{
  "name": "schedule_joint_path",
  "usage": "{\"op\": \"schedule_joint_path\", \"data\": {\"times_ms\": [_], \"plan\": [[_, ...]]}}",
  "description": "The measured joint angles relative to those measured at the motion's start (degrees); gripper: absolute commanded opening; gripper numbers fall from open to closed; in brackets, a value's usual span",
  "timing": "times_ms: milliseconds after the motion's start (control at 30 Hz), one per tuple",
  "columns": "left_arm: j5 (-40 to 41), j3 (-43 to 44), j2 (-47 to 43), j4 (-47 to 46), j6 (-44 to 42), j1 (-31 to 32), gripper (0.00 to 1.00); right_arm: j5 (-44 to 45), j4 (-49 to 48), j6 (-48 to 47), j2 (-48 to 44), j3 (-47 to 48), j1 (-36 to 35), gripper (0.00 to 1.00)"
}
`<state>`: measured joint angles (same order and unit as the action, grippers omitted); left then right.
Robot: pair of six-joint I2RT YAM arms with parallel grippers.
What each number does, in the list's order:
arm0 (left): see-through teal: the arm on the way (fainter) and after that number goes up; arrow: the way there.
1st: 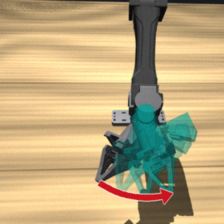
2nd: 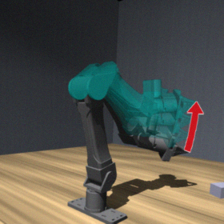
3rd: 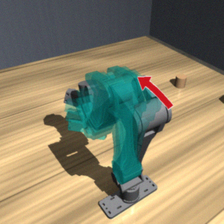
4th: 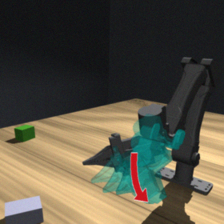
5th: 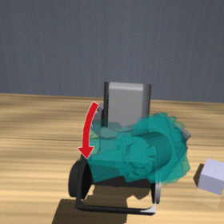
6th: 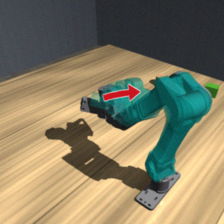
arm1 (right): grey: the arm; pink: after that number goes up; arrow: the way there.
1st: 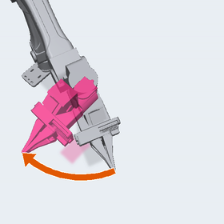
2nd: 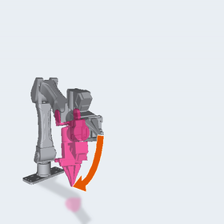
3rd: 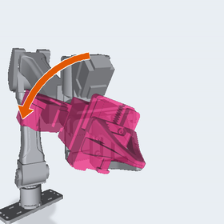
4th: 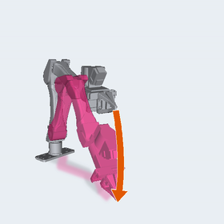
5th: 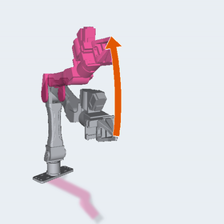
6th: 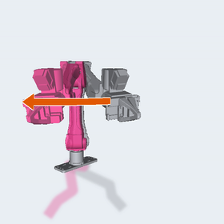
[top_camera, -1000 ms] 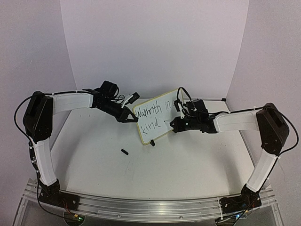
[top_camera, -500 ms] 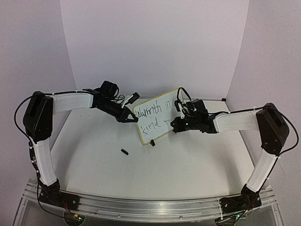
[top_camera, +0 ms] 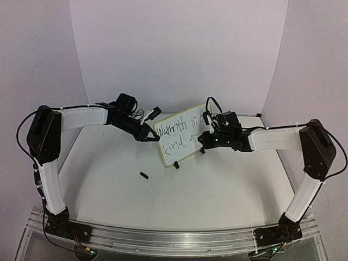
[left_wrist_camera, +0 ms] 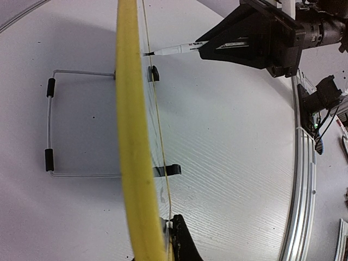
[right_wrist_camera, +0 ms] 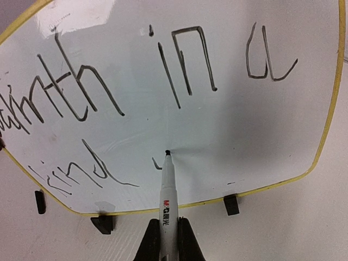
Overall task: Write a sentence on the whiteboard
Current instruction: Write on the whiteboard with the whiteboard.
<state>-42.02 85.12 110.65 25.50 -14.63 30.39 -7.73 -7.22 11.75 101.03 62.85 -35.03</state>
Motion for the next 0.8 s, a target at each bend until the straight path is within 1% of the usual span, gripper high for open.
{"op": "schedule_joint_path", "data": {"times_ms": [800], "plan": [[0.0,0.1,0.0,0.0,0.0,0.0,0.00,1.2,0.0,0.4,0.4,-1.6,0.0,0.00]]}}
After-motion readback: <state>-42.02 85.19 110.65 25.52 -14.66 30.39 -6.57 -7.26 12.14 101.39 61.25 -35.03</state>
